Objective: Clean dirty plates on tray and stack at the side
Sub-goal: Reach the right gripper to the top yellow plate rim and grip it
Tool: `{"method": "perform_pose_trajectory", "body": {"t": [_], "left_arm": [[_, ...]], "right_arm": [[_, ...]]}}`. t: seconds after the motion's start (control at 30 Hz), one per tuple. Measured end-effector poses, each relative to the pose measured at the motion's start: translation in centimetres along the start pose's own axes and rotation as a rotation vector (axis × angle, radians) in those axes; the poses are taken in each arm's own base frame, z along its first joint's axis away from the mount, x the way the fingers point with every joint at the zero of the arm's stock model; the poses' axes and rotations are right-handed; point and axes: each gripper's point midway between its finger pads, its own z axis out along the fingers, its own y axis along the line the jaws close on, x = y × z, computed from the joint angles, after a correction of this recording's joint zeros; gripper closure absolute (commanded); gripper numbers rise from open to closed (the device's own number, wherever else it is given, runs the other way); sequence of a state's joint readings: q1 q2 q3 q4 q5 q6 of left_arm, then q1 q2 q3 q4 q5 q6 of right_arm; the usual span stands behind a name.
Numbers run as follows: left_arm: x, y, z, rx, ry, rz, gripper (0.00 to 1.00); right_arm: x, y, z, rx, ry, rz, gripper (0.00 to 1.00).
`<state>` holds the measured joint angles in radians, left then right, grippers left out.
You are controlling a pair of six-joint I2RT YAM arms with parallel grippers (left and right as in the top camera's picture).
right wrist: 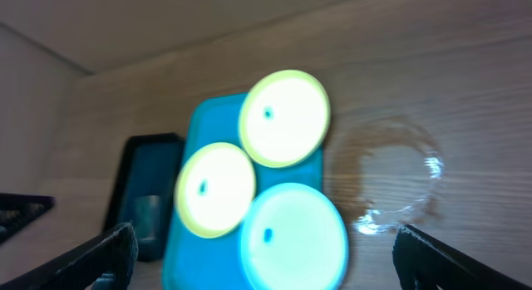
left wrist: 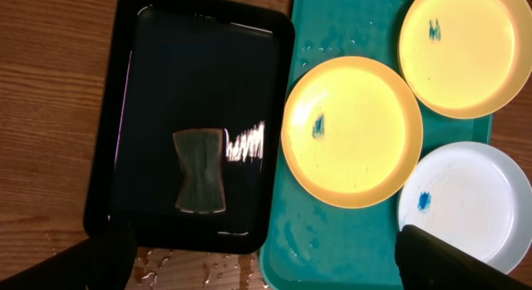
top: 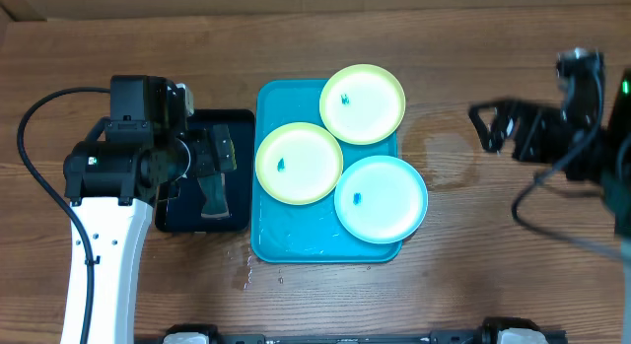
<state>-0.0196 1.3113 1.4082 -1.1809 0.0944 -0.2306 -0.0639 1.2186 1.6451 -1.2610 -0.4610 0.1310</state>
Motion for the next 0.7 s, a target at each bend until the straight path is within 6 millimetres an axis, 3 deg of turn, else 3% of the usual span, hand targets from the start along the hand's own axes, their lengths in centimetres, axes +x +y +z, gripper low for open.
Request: {"method": "perform_pose_trajectory", "body": {"t": [0.03,0.1,0.13,0.27,0.3,0.33,0.4,0.47,0.5,0.63,0.7], "left_arm": [[0.0,0.0,0.0,0.0,0.0,-0.003,0.0],[0.0,0.0,0.0,0.0,0.0,-0.011,0.0],[-0.1,0.0,0.0,0.001,-0.003,-0.019,0.0],[-0.1,0.0,0.3,0.001,0.002,-0.042,0.0],[-0.1,0.0,0.4,0.0,0.007,-0.046,0.08],[-0.1,0.0,0.6,-0.002,0.015,-0.053,0.27],[0.0,0.1,1.0,-0.005,0.029,-0.06,0.93],[0.1,0.1,1.3,-0.008,0.041,-0.064,0.96],[0.1,0.1,1.5,-0.01,0.047,-0.064,0.96],[0.1,0.2,2.4,-0.016,0.071,-0.066,0.96],[0.1,0.3,2.9,-0.019,0.083,-0.067,0.94]], "right_arm": [[-0.4,0.7,0.5,-0.05,0.02,0.004,0.0],[-0.4,2.2,2.1,-0.179,0.084,0.029,0.37],[-0.2,2.9,2.8,-0.238,0.121,0.049,0.47],[0.8,3.6,5.8,-0.277,0.232,0.093,0.68],[1.4,3.8,6.7,-0.263,0.266,0.098,0.72],[1.8,3.8,7.5,-0.239,0.287,0.101,0.73],[3.1,3.8,9.2,-0.164,0.334,0.101,0.75],[4.2,3.9,10.8,-0.079,0.367,0.081,0.86],[4.5,3.8,11.6,-0.04,0.369,0.063,0.85],[5.3,4.1,14.1,0.021,0.387,0.037,0.64],[6.2,4.2,16.0,0.041,0.423,0.028,0.61]]}}
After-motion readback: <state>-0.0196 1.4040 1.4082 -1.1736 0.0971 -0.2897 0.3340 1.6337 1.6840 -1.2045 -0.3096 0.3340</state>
